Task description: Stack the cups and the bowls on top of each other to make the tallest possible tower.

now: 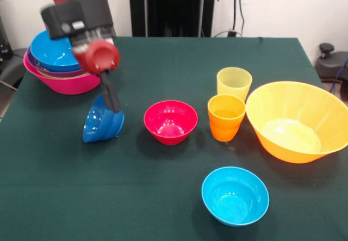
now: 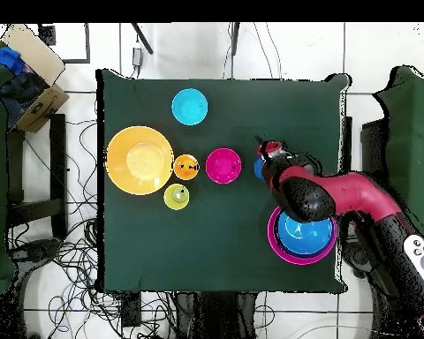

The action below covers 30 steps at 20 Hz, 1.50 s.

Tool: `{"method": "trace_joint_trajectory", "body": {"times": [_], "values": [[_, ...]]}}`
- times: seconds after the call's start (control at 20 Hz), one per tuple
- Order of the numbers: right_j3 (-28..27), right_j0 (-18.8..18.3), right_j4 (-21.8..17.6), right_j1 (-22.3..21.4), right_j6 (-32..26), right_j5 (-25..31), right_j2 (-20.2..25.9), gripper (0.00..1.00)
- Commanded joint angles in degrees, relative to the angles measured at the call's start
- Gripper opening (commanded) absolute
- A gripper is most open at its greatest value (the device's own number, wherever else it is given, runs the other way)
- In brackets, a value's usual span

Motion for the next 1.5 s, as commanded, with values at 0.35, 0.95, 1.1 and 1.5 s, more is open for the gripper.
{"method": "trace_joint_trajectory", "body": {"times": [0.35,0.95,1.1,1.5], "values": [[6.80,0.86,4.13,-14.21,-2.56,6.57,5.90,1.00],[0.71,4.06,-11.06,-5.65,-2.89,0.96,-5.07,1.00],[-0.90,1.90,-11.18,-2.46,-6.58,1.44,-3.99,1.00],[-2.21,0.62,-11.31,-0.29,-8.56,2.60,-3.12,1.00]]}}
